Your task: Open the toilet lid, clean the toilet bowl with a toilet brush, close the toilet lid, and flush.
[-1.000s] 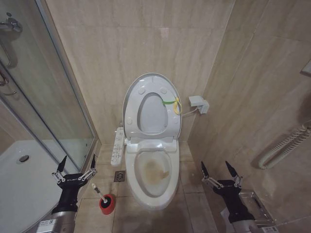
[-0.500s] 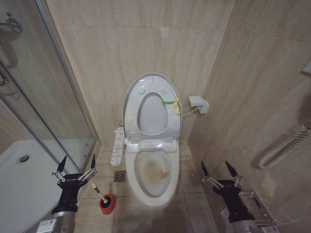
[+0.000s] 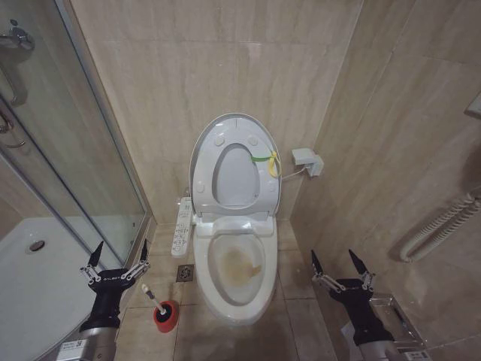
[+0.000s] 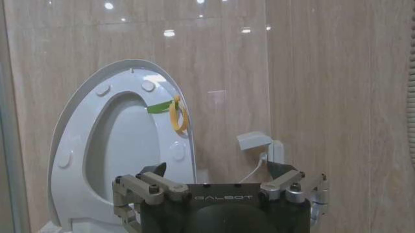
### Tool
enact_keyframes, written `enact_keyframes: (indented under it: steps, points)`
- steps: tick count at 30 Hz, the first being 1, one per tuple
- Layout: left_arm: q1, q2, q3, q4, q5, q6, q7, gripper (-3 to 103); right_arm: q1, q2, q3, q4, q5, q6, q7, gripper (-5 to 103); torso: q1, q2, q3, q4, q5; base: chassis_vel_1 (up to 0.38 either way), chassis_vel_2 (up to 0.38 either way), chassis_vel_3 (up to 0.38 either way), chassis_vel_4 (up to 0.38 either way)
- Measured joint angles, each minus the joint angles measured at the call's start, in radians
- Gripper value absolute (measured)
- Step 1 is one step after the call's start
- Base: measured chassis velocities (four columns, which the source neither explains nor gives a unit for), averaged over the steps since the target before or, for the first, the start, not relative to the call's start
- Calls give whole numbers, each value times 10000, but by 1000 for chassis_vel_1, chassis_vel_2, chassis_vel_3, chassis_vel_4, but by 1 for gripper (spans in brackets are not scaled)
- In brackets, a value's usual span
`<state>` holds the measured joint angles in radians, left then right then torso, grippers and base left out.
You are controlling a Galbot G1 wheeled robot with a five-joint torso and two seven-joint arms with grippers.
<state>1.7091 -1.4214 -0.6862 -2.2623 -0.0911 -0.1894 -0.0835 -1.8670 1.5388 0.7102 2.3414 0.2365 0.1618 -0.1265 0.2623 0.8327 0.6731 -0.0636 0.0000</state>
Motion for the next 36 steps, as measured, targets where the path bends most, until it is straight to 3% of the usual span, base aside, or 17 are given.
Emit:
enact_keyframes:
  steps: [36]
  points:
    - [0,0,0,0,0,0,0,100,0,1,0,-1,0,0,0,100,0,0,0,0,0,0,0,0,0]
